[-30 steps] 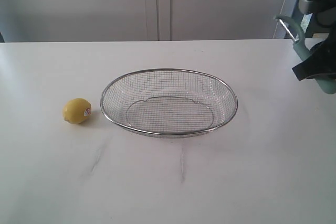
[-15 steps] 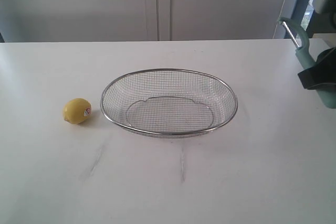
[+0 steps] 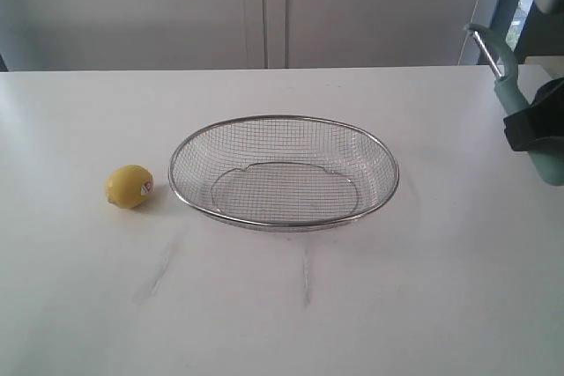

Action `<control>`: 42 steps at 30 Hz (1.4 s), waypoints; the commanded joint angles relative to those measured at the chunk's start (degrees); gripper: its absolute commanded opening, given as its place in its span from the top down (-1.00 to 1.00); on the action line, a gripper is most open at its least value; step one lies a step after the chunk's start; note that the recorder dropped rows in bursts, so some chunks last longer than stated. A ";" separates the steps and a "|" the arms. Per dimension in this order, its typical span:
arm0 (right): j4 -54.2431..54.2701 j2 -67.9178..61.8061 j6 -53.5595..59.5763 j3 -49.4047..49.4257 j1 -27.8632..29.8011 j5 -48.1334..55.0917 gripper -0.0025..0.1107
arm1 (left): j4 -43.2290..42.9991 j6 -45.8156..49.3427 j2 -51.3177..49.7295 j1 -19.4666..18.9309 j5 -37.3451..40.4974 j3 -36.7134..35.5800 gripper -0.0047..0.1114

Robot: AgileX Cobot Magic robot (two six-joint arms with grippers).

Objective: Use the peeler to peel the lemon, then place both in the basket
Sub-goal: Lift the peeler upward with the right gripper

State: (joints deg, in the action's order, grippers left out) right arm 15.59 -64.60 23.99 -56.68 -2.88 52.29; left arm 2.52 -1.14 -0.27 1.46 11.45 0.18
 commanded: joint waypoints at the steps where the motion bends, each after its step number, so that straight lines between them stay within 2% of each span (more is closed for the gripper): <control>1: 0.40 1.65 -0.28 0.20 -0.02 0.36 0.96 | 0.44 -0.17 0.27 -0.10 0.22 -0.18 0.92; 12: 0.84 1.80 -0.28 0.20 -0.02 0.81 0.96 | 0.44 -0.17 0.27 -0.10 -1.33 -0.18 0.92; 20: 1.05 1.80 -0.28 0.20 -0.02 0.81 0.96 | 0.44 -0.17 0.27 -0.10 -10.92 -0.18 0.92; 23: 1.05 1.80 -0.28 0.20 -0.02 0.81 0.96 | 0.44 -0.17 0.27 -0.10 -17.88 -0.18 0.92; 30: 2.09 1.80 -0.28 0.20 -0.02 0.69 0.96 | 0.44 -0.17 0.27 -0.10 -18.27 -0.18 0.92; 34: 2.11 1.80 -0.28 0.20 -0.02 0.45 0.96 | 0.44 -0.53 0.27 -0.10 -21.51 -0.18 0.92; 37: 2.11 1.80 -0.28 0.20 -0.02 0.33 0.96 | 0.44 -5.17 0.27 -0.10 -28.63 -0.18 0.92; 41: 2.11 1.80 -0.28 0.20 -0.02 0.20 0.96 | 0.44 -8.14 0.27 -0.10 -47.20 -0.18 0.92; 42: 2.11 1.80 -0.28 0.20 -0.02 0.20 0.96 | 0.44 -8.14 0.27 -0.10 -49.70 -0.18 0.92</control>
State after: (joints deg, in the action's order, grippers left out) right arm 17.22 -63.33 23.99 -56.68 -2.88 53.30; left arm 2.52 -8.24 -0.19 1.46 -28.94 0.18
